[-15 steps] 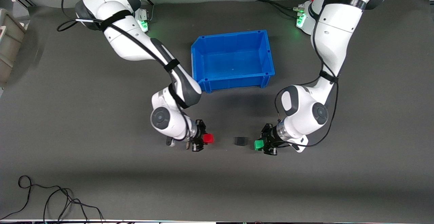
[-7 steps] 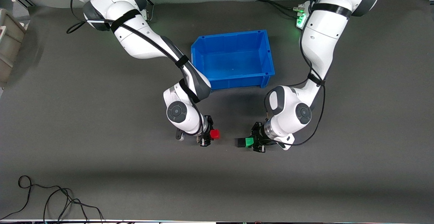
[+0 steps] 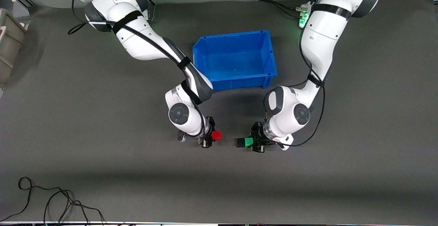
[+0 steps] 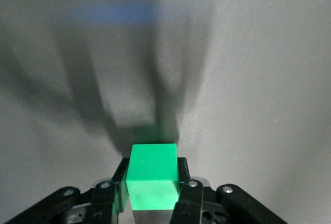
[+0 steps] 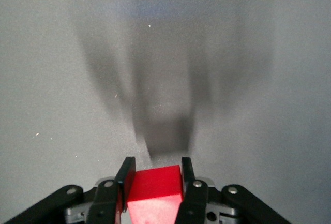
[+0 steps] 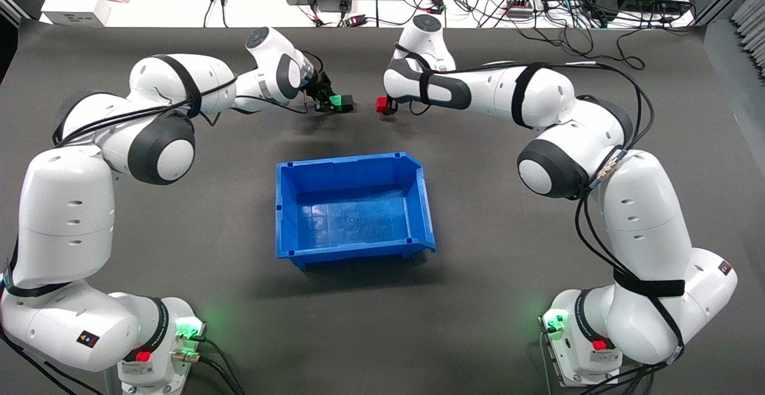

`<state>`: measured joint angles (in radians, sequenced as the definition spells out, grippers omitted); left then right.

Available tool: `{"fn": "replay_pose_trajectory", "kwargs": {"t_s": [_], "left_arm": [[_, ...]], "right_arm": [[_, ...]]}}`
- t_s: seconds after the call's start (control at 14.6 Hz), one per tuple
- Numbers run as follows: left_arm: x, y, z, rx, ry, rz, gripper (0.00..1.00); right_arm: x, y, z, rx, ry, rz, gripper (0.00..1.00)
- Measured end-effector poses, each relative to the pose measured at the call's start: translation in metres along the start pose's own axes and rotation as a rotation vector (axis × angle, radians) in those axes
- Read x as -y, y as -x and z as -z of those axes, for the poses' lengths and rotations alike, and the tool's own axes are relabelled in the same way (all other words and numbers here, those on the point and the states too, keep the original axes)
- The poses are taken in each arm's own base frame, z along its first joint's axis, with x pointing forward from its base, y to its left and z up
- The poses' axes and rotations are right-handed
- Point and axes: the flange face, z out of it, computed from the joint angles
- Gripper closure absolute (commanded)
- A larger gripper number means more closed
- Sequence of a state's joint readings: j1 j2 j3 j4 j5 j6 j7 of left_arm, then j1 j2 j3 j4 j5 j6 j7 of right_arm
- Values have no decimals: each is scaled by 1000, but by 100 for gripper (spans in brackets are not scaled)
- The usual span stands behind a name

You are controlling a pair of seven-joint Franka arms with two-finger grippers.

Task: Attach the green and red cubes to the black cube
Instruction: 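Lower the red and green cubes against the black cube's sides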

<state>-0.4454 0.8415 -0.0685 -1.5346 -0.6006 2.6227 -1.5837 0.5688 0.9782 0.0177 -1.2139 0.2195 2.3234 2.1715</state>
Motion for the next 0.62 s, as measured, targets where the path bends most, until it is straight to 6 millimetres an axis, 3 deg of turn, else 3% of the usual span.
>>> {"fn": "replay_pose_trajectory", "kwargs": {"t_s": [0.34, 0.62], "left_arm": [[16, 29, -9, 8, -15, 15, 100], [17, 42, -7, 17, -9, 13, 100]], "right_arm": [[6, -5, 1, -6, -8, -9, 100], [8, -9, -8, -10, -7, -14, 100]]}}
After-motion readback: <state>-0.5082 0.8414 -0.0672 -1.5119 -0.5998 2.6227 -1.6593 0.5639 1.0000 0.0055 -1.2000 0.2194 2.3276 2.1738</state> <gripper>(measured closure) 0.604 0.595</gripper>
